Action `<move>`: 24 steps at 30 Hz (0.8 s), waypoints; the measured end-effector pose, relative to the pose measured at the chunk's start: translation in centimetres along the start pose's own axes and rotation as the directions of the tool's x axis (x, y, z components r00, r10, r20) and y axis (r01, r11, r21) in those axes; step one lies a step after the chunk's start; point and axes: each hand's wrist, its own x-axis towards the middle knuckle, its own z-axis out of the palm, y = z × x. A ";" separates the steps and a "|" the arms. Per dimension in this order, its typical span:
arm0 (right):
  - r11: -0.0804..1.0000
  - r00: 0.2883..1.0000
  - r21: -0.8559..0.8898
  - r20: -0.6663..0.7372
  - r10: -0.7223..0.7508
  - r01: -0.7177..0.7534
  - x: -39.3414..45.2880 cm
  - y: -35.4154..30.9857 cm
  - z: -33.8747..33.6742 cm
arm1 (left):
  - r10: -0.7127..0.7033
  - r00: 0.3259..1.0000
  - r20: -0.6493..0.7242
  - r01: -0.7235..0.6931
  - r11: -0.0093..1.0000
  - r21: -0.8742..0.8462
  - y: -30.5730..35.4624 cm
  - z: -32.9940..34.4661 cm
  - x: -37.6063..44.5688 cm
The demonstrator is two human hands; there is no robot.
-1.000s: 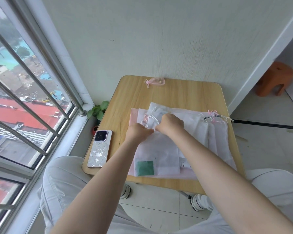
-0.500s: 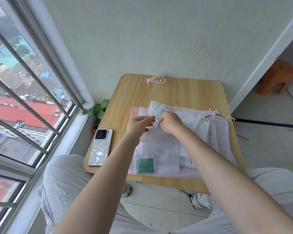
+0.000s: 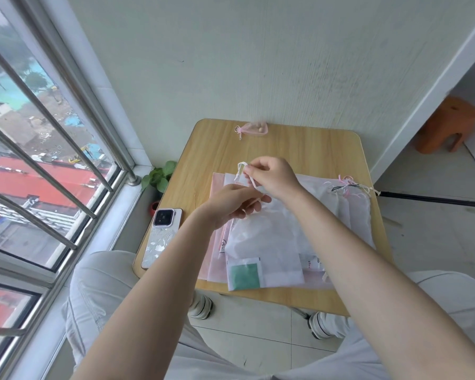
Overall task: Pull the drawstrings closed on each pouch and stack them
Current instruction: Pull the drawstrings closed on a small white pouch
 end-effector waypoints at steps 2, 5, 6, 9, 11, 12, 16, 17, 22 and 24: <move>0.999 0.999 -0.043 0.022 0.029 -0.028 0.0 0.0 0.1 | 0.043 0.999 0.002 -0.043 0.999 0.004 0.1 -0.1 0.0; 0.963 0.994 -0.257 0.054 0.100 -0.083 0.1 0.2 -0.4 | 0.058 0.993 -0.099 -0.055 0.998 0.031 -0.1 -0.6 0.2; 0.938 0.989 -0.331 0.069 0.129 -0.100 0.2 0.3 -0.7 | 0.056 0.990 -0.131 -0.049 0.997 0.054 -0.2 -0.8 0.3; 0.866 0.982 -0.487 0.076 0.175 -0.117 0.3 0.6 -1.5 | 0.028 0.974 -0.225 -0.011 0.997 0.079 -0.6 -0.9 0.5; 0.850 0.981 -0.517 0.091 0.173 -0.102 0.2 0.3 -1.9 | -0.018 0.957 -0.289 0.032 0.999 0.043 -0.8 -0.8 0.6; 0.850 0.977 -0.519 0.116 0.176 -0.092 0.1 0.0 -2.1 | -0.044 0.948 -0.315 0.054 0.998 0.024 -0.9 -0.6 0.7; 0.843 0.951 -0.531 0.206 0.230 -0.089 -0.1 -0.3 -2.7 | -0.123 0.935 -0.333 0.099 0.991 -0.087 -1.3 -0.6 0.9; 0.846 0.947 -0.526 0.221 0.235 -0.087 -0.1 -0.3 -2.7 | -0.133 0.938 -0.320 0.098 0.987 -0.125 -1.3 -0.6 1.0; 0.855 0.945 -0.515 0.243 0.218 -0.065 -0.7 -0.1 -2.6 | -0.122 0.962 -0.244 0.080 0.981 -0.174 -1.0 -1.2 1.0; 0.823 0.963 -0.567 0.205 0.177 -0.031 -0.8 0.1 -2.4 | -0.107 0.971 -0.216 0.071 0.983 -0.169 -0.9 -1.3 0.9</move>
